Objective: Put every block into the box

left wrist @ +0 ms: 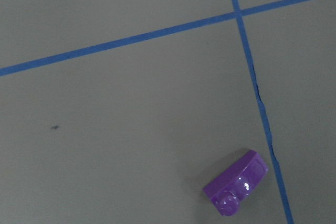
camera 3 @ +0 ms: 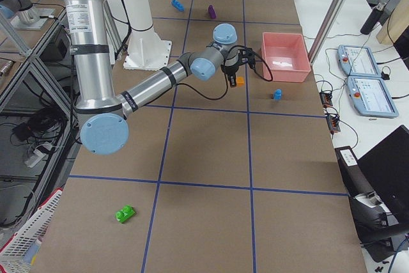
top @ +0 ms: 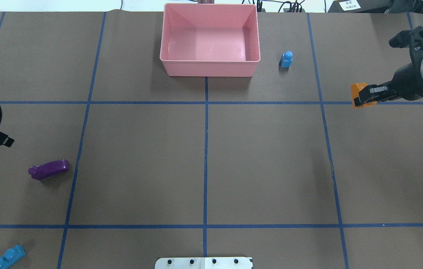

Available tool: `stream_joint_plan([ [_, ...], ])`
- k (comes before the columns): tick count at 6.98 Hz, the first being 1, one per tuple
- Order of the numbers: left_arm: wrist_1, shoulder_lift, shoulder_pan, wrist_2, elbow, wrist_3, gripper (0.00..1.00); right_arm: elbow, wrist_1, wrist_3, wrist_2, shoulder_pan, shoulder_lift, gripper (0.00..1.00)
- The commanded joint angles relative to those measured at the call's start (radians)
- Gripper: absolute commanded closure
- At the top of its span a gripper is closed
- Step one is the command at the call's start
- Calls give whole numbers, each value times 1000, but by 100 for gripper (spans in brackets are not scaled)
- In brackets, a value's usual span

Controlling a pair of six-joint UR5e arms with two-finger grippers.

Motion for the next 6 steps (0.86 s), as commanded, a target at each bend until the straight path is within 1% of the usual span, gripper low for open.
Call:
stream_joint_plan([
  [1, -15, -27, 120, 90, 13, 12, 0, -3, -5, 6, -2, 13, 80, 100],
  [2, -15, -22, 125, 104, 14, 51, 0, -3, -11, 6, 0, 15, 114, 100],
  [3, -13, -24, 164, 162, 25, 93, 0, -6, -11, 6, -2, 15, 143, 100],
  [4, -15, -29, 192, 190, 45, 93, 0, -11, -14, 9, -2, 15, 180, 100],
  [5, -15, -32, 197, 193, 51, 96, 0, -14, -11, 76, -15, 13, 195, 100],
  [6, -15, -41, 203, 196, 77, 96, 0, -23, -13, 87, -20, 13, 223, 100],
])
